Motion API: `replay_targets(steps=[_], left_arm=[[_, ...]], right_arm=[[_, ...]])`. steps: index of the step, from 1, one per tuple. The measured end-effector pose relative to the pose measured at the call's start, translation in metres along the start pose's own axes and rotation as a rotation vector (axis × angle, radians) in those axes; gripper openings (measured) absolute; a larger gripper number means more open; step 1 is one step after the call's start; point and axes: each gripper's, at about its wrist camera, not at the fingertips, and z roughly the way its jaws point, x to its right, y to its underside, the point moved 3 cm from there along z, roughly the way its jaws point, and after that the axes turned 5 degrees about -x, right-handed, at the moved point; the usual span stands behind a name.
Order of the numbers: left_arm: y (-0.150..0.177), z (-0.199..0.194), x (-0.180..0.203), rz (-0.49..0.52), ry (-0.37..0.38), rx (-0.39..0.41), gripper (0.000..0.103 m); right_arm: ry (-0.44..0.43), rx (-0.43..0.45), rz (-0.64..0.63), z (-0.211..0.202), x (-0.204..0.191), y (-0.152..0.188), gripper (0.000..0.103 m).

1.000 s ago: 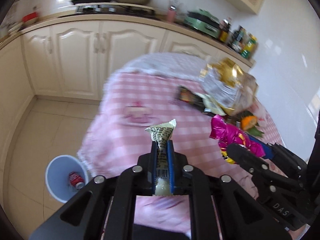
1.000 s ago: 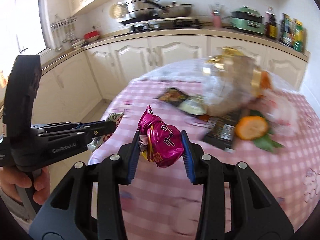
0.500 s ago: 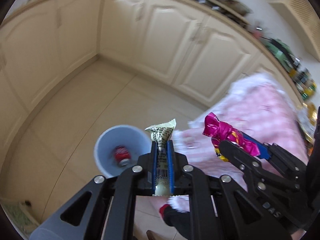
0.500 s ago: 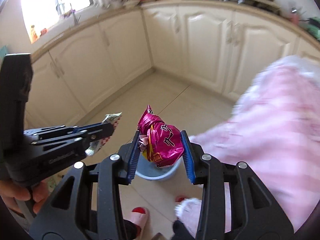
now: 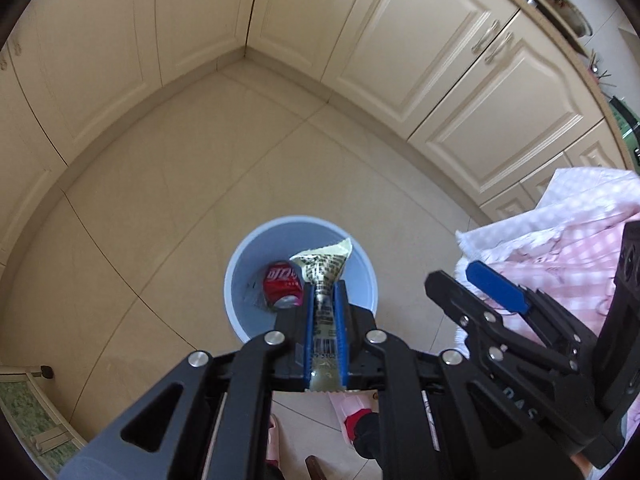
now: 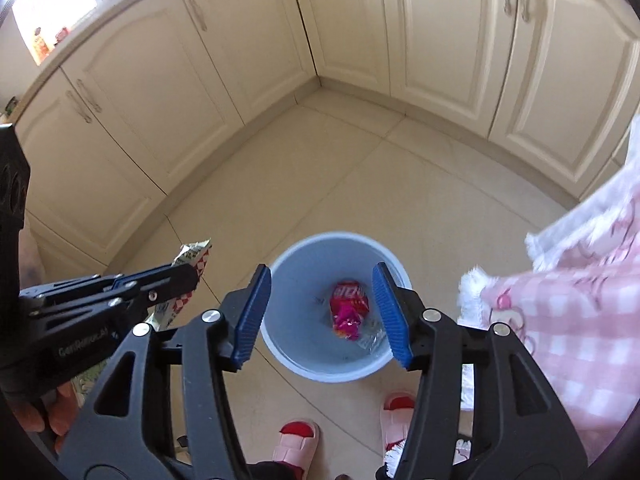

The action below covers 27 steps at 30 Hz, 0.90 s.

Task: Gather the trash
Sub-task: 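Carry both items over the bin and open both tools to drop them, then move both tools back over the table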

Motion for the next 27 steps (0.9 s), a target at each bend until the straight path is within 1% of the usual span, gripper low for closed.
replay_targets(steps=[2, 7, 11, 15, 16, 17, 18, 20, 22, 27], left_arm=[[0.002, 0.016, 0.001, -0.001, 0.006, -0.026, 0.009], [0.001, 0.049, 0.005, -0.001, 0.017, -0.088, 0.009], [-0.006, 0.056, 0.016, 0.011, 0.024, -0.095, 0.010], [-0.012, 0.050, 0.024, 0.019, 0.025, -0.076, 0.011], [-0.013, 0.048, 0.026, 0.016, 0.028, -0.067, 0.012], [-0.013, 0.045, 0.026, 0.011, 0.035, -0.057, 0.020], [-0.014, 0.043, 0.027, 0.005, 0.037, -0.050, 0.024], [-0.014, 0.037, 0.028, -0.006, 0.033, -0.028, 0.046], [-0.014, 0.026, 0.028, -0.012, 0.021, 0.001, 0.049], [-0.006, -0.001, 0.028, -0.021, 0.007, 0.020, 0.049]], right_arm=[[0.023, -0.020, 0.012, 0.010, 0.005, 0.006, 0.053], [0.034, -0.053, 0.055, 0.021, 0.021, 0.019, 0.054], [0.045, -0.048, 0.070, 0.019, 0.027, 0.021, 0.055], [0.043, -0.026, 0.077, 0.013, 0.031, 0.018, 0.057], [0.044, -0.018, 0.077, 0.009, 0.030, 0.017, 0.057], [0.044, -0.012, 0.078, 0.006, 0.029, 0.017, 0.058], [0.044, -0.007, 0.078, 0.004, 0.028, 0.017, 0.058], [0.043, 0.003, 0.076, -0.003, 0.027, 0.016, 0.059], [0.041, 0.007, 0.075, -0.010, 0.025, 0.016, 0.059], [0.036, 0.023, 0.072, -0.029, 0.022, 0.019, 0.059]])
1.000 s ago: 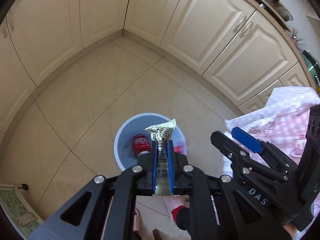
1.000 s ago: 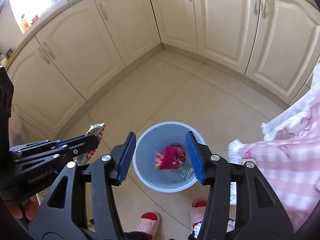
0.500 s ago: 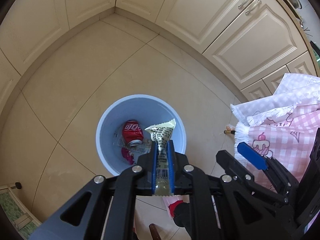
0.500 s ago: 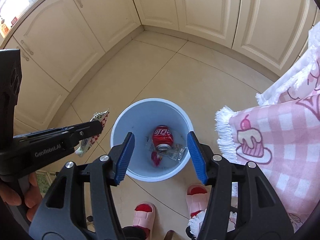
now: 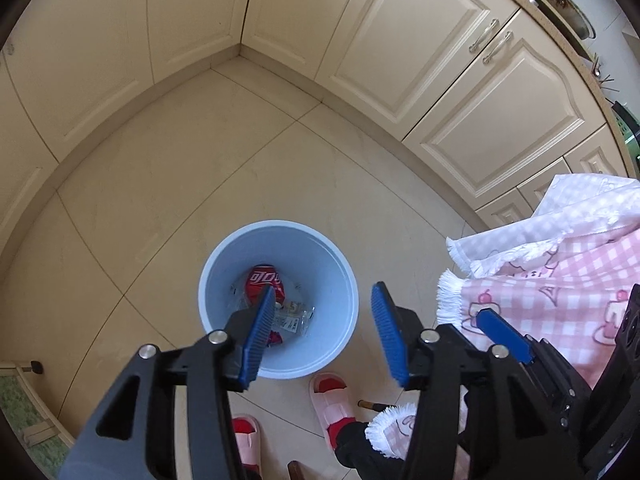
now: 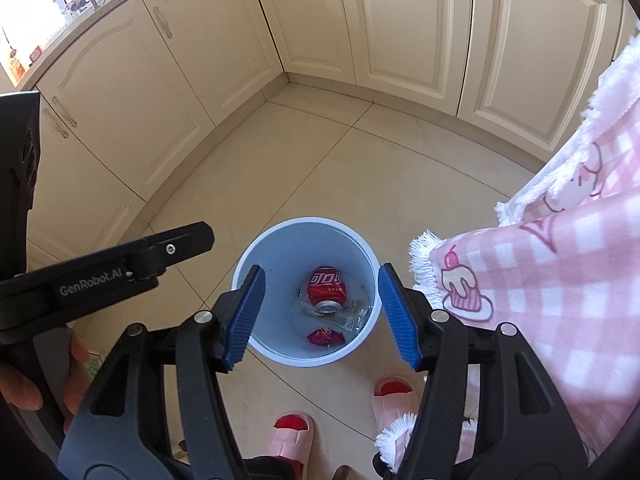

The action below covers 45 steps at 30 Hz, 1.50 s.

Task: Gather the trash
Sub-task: 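Move both tools back over the table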

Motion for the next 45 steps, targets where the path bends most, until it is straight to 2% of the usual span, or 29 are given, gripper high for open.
replay_targets(steps=[8, 12, 16, 20, 23, 27, 30, 34, 39, 45], left_arm=[[0.024, -0.077, 0.012, 0.017, -0.026, 0.094, 0.051], [0.038, -0.142, 0.027, 0.050, -0.058, 0.199, 0.052], [0.053, -0.208, 0.049, 0.079, -0.059, 0.319, 0.061], [0.074, -0.262, 0.085, 0.143, -0.029, 0.411, 0.065], [0.093, -0.287, 0.130, 0.211, 0.041, 0.438, 0.065], [0.117, -0.295, 0.186, 0.312, 0.111, 0.425, 0.065], [0.134, -0.289, 0.233, 0.395, 0.171, 0.380, 0.065], [0.160, -0.273, 0.290, 0.498, 0.226, 0.317, 0.065], [0.177, -0.244, 0.344, 0.575, 0.255, 0.236, 0.065], [0.175, -0.221, 0.368, 0.611, 0.237, 0.191, 0.065]], right_arm=[[-0.018, 0.082, -0.040, -0.070, -0.023, 0.003, 0.059], [-0.031, 0.155, -0.062, -0.123, -0.035, 0.006, 0.059], [-0.018, 0.268, -0.079, -0.198, -0.036, 0.015, 0.061], [0.022, 0.370, -0.078, -0.264, -0.023, 0.030, 0.063], [0.073, 0.441, -0.051, -0.312, 0.008, 0.053, 0.065], [0.170, 0.498, 0.025, -0.361, 0.061, 0.082, 0.066], [0.241, 0.522, 0.123, -0.393, 0.121, 0.108, 0.066], [0.310, 0.523, 0.244, -0.411, 0.183, 0.136, 0.066], [0.313, 0.439, 0.325, -0.408, 0.248, 0.155, 0.066], [0.278, 0.388, 0.330, -0.386, 0.273, 0.141, 0.066]])
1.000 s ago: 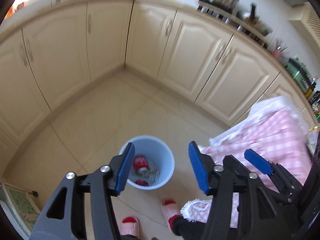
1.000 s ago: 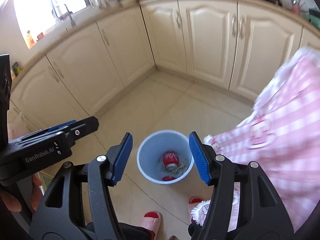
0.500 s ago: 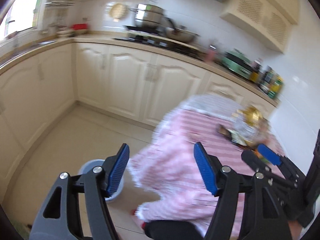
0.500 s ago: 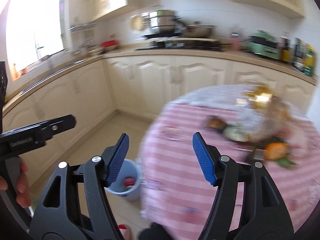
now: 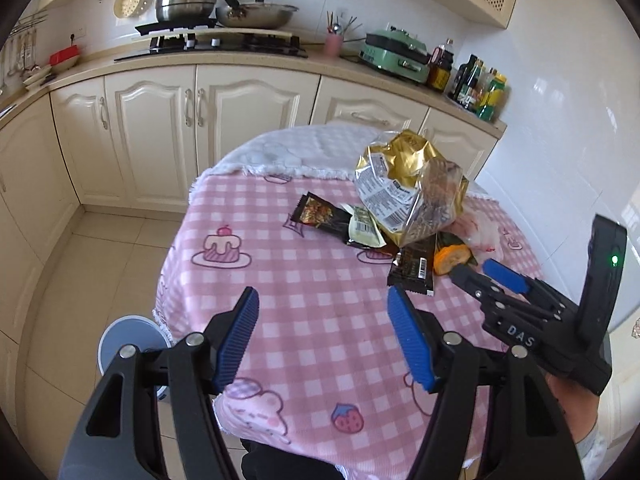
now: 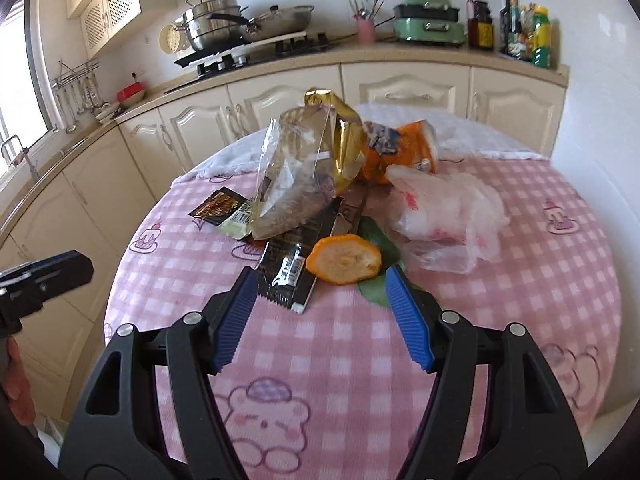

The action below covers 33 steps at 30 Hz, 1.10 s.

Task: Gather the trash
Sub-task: 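Move both tools back over the table, then grasp the snack packet with the left tool while the right tool grasps the orange peel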

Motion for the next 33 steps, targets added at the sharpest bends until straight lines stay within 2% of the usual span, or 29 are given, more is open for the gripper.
replay_targets(steps=[8, 10, 12, 15, 17, 22, 27, 33], left_arm=[[-0.016, 0.029, 0.001, -0.011, 0.005, -0.036, 0.065], [-0.020, 0.038, 0.005, -0.007, 0.021, -0.045, 0.065], [-0.024, 0.046, 0.012, 0.002, 0.039, -0.053, 0.065], [-0.031, 0.059, 0.024, 0.030, 0.055, -0.058, 0.065], [-0.036, 0.069, 0.032, 0.051, 0.058, -0.060, 0.065], [-0.044, 0.093, 0.047, 0.134, 0.033, -0.079, 0.065], [-0.049, 0.117, 0.058, 0.220, -0.032, -0.120, 0.065], [-0.059, 0.129, 0.063, 0.248, -0.054, -0.123, 0.065]], right_arm=[[-0.004, -0.073, 0.000, 0.029, 0.010, -0.011, 0.066], [-0.026, -0.107, 0.011, 0.036, 0.014, -0.010, 0.060], [-0.024, -0.133, 0.030, 0.041, 0.020, -0.009, 0.045], [-0.041, -0.113, 0.033, 0.037, 0.022, -0.008, 0.039], [-0.028, -0.064, 0.028, 0.025, 0.023, -0.008, 0.037], [-0.032, 0.022, 0.045, 0.002, 0.028, -0.005, 0.035], [-0.057, 0.033, 0.051, -0.001, 0.031, -0.008, 0.035], [-0.070, 0.022, 0.051, 0.005, 0.030, -0.010, 0.035]])
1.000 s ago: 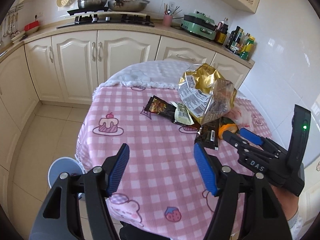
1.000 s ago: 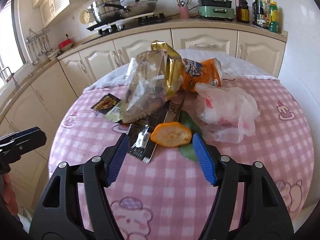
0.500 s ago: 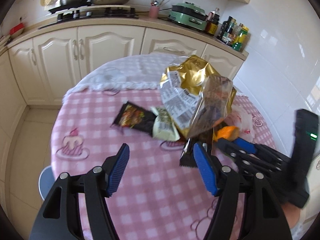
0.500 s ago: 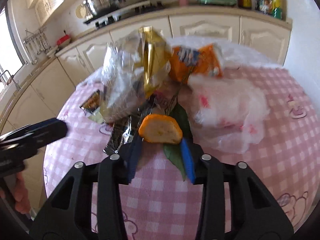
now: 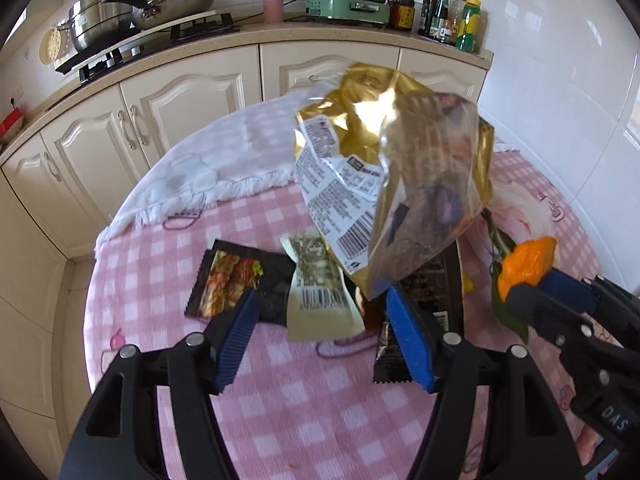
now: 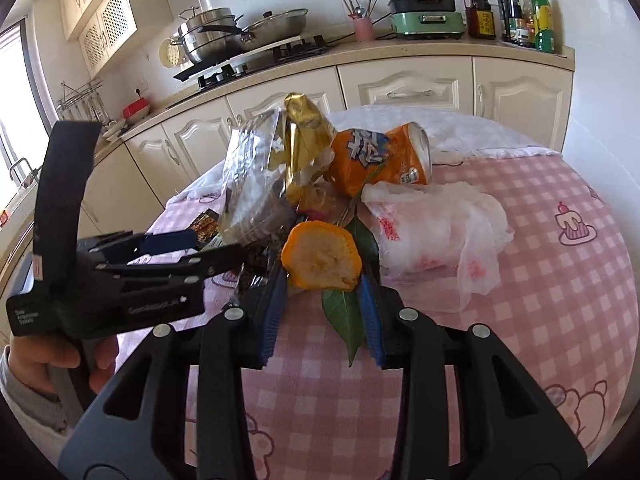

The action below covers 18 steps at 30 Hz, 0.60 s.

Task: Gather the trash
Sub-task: 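Grasp the snack packet with the left tool while the right tool grasps the orange peel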

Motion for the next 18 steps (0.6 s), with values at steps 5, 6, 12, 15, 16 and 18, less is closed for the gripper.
replay_targets(steps=[5, 6, 12, 15, 16, 18], left_arm=[[-0.002, 0.003, -0.006, -0.008, 0.029, -0.016, 0.052], [-0.002, 0.004, -0.007, -0.013, 0.028, -0.019, 0.050], [-0.001, 0.005, -0.012, -0.045, 0.055, -0.020, 0.047], [-0.001, 0.007, -0.009, -0.019, 0.032, -0.019, 0.041], [-0.001, 0.007, -0.007, -0.009, 0.031, -0.016, 0.036], [-0.001, 0.006, -0.004, 0.004, 0.014, -0.011, 0.032]], right_arm=[[-0.006, -0.004, 0.001, 0.002, 0.000, -0.001, 0.035], [-0.008, -0.006, 0.001, 0.002, 0.000, 0.000, 0.035], [-0.007, -0.007, 0.002, 0.004, -0.003, -0.001, 0.035], [-0.003, -0.005, 0.000, 0.004, -0.004, -0.002, 0.035], [0.002, -0.006, -0.003, 0.004, -0.005, -0.002, 0.035], [0.007, 0.001, -0.006, 0.003, -0.006, -0.002, 0.035]])
